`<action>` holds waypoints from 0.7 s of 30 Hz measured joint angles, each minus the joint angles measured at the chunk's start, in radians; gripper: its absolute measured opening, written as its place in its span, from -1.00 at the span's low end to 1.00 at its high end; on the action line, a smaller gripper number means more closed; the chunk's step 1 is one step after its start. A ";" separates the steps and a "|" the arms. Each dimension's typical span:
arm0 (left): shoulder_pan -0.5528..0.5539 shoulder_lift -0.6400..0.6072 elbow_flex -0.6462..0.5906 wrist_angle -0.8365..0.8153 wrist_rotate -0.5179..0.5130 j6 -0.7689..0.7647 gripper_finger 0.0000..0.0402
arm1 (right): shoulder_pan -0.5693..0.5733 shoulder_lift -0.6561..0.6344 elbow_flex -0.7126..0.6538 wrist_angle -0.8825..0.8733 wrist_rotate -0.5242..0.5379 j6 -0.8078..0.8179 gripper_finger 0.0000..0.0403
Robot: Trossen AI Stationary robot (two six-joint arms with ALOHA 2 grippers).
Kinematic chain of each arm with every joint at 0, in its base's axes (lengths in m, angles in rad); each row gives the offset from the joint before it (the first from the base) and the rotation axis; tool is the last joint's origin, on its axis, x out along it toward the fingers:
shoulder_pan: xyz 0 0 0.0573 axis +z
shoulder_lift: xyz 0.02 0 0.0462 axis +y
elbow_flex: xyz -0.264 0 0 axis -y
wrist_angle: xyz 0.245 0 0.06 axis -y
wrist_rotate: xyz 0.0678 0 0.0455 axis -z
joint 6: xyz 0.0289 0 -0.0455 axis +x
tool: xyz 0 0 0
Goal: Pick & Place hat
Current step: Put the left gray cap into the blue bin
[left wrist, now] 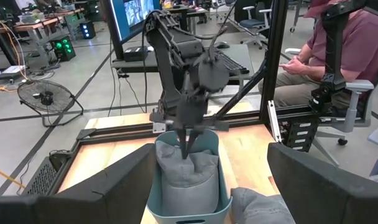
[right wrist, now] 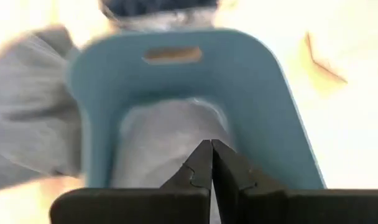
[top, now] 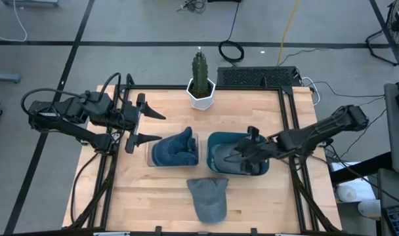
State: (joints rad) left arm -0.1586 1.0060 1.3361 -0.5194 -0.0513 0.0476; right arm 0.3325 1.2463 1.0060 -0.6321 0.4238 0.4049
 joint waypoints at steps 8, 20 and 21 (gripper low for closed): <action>0.000 0.000 0.000 0.000 0.000 0.000 0.59 | -0.084 0.158 -0.030 -0.099 -0.077 0.062 -1.00; 0.000 0.000 0.000 0.000 0.000 0.000 0.59 | -0.119 0.262 -0.075 -0.035 -0.190 0.107 -1.00; 0.000 0.000 0.000 0.000 0.000 0.000 0.59 | -0.119 0.255 -0.075 -0.031 -0.191 0.103 -1.00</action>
State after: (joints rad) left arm -0.1589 1.0058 1.3361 -0.5198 -0.0513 0.0475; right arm 0.2132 1.5012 0.9307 -0.6632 0.2330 0.5078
